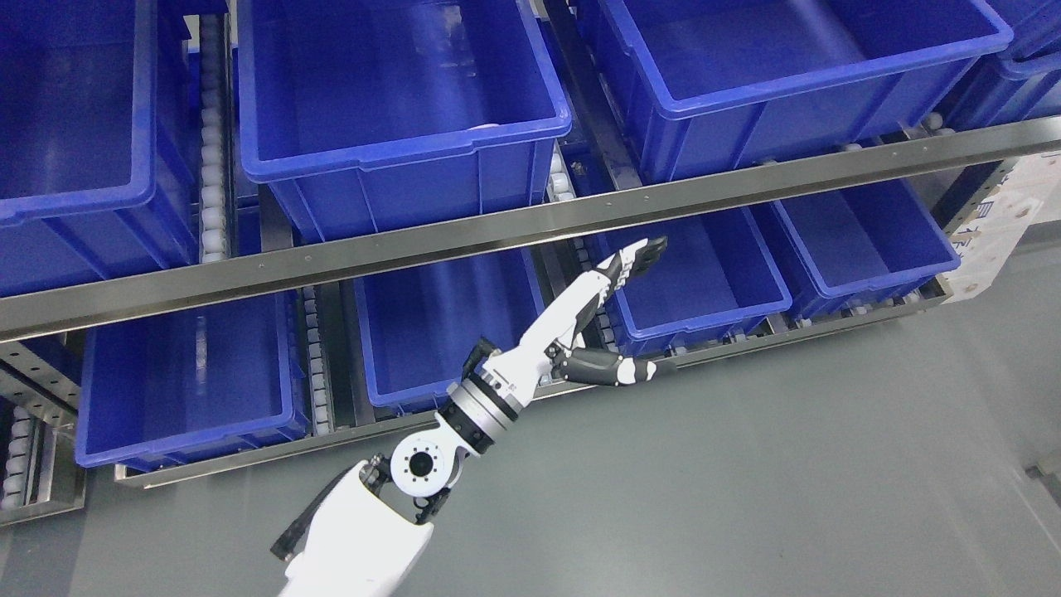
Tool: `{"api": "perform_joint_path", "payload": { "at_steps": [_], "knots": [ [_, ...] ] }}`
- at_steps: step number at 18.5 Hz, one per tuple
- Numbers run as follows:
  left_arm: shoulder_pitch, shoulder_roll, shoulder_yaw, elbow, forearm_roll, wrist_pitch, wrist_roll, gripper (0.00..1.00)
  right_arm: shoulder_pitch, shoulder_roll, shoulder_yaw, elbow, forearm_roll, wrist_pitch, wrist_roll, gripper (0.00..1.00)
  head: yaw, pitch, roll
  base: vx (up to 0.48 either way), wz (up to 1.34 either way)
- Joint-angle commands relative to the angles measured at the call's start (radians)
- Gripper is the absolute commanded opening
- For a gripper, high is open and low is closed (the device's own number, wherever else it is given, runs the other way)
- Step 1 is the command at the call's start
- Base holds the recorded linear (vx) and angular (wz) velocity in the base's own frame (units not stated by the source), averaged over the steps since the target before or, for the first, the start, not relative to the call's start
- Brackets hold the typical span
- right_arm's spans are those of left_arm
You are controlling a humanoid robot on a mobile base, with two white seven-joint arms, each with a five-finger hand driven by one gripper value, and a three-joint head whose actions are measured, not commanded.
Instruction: Stack pink IKEA bowls on left shelf middle
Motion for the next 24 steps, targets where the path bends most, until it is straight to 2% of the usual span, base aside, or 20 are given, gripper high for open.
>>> {"api": "perform_joint_path", "payload": {
  "at_steps": [1,5,8,13,24],
  "knots": [
    [0.201,0.008,0.222,-0.083,-0.002,-0.017,-0.001,1.00,0.029,-0.017,-0.011,-0.034,0.000,0.001,-0.001,1.00,0.0000,0.000,0.000,0.000,0.00],
    [0.260,0.008,0.472,-0.082,0.020,-0.028,0.004,1.00,0.029,-0.017,-0.011,-0.034,0.000,0.001,-0.001,1.00,0.0000,0.000,0.000,0.000,0.00],
    [0.297,0.008,0.547,-0.083,0.023,-0.086,-0.001,1.00,0.029,-0.017,-0.011,-0.034,0.000,0.001,-0.001,1.00,0.0000,0.000,0.000,0.000,0.00],
    [0.329,0.008,0.568,-0.089,0.023,-0.154,-0.001,1.00,0.029,-0.017,-0.011,-0.034,0.000,-0.001,-0.001,1.00,0.0000,0.000,0.000,0.000,0.00],
    [0.286,0.008,0.629,-0.088,0.049,-0.152,0.002,1.00,0.029,-0.017,-0.012,-0.034,0.000,0.001,-0.001,1.00,0.0000,0.000,0.000,0.000,0.00]
  ]
}}
